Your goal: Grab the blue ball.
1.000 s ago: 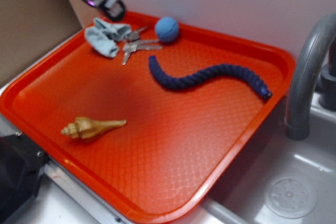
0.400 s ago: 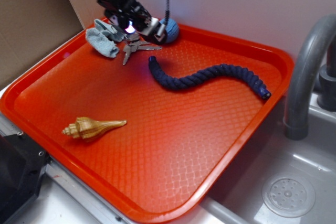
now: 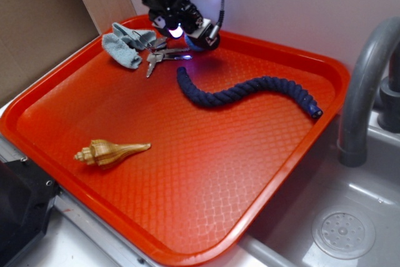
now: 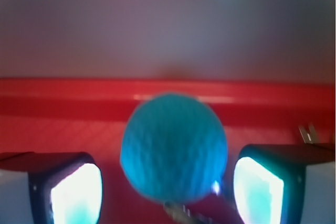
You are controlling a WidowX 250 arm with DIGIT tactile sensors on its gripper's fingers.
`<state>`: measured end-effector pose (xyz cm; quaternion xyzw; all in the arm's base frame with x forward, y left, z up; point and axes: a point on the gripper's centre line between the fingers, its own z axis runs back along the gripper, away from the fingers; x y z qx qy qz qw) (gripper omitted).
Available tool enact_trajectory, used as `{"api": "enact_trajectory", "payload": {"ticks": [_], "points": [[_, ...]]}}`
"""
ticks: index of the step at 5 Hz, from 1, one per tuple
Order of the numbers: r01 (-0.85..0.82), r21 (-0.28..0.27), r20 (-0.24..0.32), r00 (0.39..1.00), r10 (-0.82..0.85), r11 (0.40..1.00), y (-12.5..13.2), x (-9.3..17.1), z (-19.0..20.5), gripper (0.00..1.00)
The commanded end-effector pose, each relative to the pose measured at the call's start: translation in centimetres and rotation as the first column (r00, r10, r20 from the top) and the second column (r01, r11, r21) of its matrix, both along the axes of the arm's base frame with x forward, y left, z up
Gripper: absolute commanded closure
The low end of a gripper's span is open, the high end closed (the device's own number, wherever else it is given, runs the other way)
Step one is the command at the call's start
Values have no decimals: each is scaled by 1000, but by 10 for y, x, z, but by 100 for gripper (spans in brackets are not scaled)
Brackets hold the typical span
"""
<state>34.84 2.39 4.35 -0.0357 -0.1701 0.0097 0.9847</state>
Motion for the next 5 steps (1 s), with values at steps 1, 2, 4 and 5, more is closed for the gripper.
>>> {"api": "enact_trajectory", "payload": {"ticks": [1, 2, 4, 5], "points": [[99, -14, 12, 995, -98, 995, 2, 16, 17, 100], [106, -12, 16, 994, -106, 994, 0, 16, 17, 100], [144, -43, 25, 989, -143, 989, 0, -2, 24, 100], [166, -36, 64, 984, -163, 986, 7, -44, 43, 100]]}}
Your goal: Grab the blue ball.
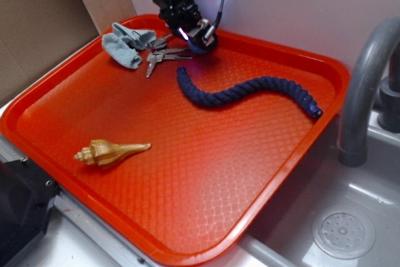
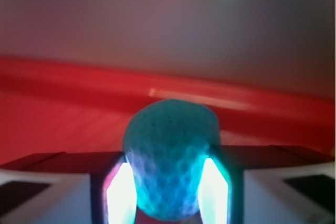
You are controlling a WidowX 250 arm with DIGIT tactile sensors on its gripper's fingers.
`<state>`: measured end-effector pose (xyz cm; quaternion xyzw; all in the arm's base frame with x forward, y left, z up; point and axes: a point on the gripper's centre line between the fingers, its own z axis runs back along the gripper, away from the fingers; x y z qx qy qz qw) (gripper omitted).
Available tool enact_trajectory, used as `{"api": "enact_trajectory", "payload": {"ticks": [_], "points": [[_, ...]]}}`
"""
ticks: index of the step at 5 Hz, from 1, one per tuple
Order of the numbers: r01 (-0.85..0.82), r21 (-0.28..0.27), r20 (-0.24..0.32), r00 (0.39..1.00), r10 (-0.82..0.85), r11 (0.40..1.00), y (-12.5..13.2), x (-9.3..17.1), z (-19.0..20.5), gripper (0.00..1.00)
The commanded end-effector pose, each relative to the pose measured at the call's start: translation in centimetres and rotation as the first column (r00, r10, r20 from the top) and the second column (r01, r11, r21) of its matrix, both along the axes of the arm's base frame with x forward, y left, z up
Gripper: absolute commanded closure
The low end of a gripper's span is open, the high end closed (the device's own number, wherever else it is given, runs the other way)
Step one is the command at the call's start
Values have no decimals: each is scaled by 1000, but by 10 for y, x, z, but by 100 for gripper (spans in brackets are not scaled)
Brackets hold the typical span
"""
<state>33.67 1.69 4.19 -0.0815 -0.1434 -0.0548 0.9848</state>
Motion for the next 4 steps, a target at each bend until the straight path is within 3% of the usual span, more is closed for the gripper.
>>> {"api": "enact_trajectory", "payload": {"ticks": [1, 2, 3, 4], "points": [[34, -137, 80, 997, -23, 990, 11, -72, 86, 100], [-18, -175, -93, 996, 2, 984, 13, -101, 113, 100], [-40, -130, -247, 969, 7, 991, 10, -118, 132, 100], [-42, 15, -248, 968, 44, 999, 0, -129, 154, 100]]}}
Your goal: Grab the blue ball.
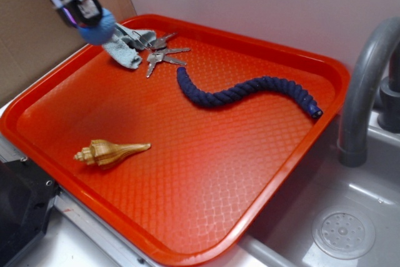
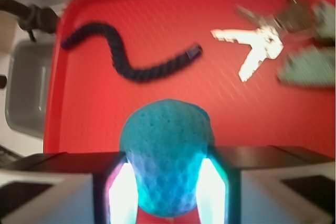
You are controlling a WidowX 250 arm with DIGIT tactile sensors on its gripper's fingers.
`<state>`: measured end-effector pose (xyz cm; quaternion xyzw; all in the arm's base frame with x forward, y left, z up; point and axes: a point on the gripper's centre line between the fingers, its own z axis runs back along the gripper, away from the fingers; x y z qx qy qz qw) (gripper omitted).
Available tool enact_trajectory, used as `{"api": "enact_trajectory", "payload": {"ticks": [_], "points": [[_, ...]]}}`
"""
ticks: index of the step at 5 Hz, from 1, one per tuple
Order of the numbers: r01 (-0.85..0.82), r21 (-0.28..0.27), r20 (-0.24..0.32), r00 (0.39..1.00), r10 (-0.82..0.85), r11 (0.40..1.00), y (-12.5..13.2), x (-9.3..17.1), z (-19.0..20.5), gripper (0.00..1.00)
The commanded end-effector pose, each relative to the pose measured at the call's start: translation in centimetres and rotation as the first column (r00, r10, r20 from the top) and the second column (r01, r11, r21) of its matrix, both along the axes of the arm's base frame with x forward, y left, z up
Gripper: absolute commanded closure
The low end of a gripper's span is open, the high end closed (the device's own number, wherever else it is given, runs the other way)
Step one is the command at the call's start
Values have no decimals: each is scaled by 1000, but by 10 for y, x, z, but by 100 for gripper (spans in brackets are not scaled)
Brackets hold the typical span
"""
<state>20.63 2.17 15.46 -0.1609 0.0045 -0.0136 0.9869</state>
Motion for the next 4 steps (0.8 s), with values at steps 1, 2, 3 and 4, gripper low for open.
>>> {"api": "enact_trajectory", "payload": {"ticks": [1, 2, 3, 4], "points": [[34, 238, 29, 999, -42, 971, -9, -3, 55, 100], [39, 315, 59, 996, -61, 948, -20, -5, 60, 100], [20, 346, 59, 997, -43, 938, -20, -1, 59, 100], [11, 360, 89, 995, -46, 933, -23, -3, 61, 100]]}}
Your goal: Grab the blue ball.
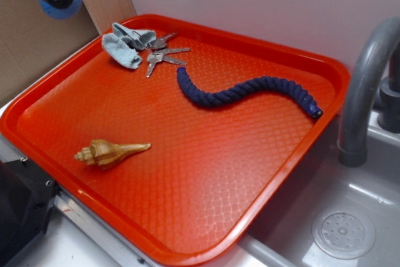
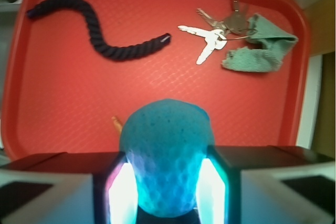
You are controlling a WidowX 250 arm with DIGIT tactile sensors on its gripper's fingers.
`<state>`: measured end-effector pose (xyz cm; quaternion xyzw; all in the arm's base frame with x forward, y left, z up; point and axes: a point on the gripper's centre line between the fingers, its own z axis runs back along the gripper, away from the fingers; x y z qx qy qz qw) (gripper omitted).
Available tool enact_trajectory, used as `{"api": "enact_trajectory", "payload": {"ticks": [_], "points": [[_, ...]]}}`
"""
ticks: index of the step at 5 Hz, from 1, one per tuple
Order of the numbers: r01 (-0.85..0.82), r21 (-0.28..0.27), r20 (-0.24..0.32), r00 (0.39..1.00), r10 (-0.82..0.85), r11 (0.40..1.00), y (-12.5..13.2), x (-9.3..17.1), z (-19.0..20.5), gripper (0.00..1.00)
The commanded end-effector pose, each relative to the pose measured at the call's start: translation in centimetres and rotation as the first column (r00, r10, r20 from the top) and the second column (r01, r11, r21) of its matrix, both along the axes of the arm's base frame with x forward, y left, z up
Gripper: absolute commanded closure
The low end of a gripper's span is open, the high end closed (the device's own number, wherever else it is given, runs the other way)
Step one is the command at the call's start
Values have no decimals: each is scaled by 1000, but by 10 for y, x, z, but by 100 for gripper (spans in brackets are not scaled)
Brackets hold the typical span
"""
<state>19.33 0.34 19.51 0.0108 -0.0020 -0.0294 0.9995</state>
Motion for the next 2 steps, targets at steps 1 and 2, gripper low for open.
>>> {"api": "enact_trajectory", "payload": {"ticks": [1, 2], "points": [[5, 16, 92, 996, -7, 1000, -5, 10, 23, 100], [-37, 4, 108, 993, 36, 999, -1, 12, 18, 100]]}}
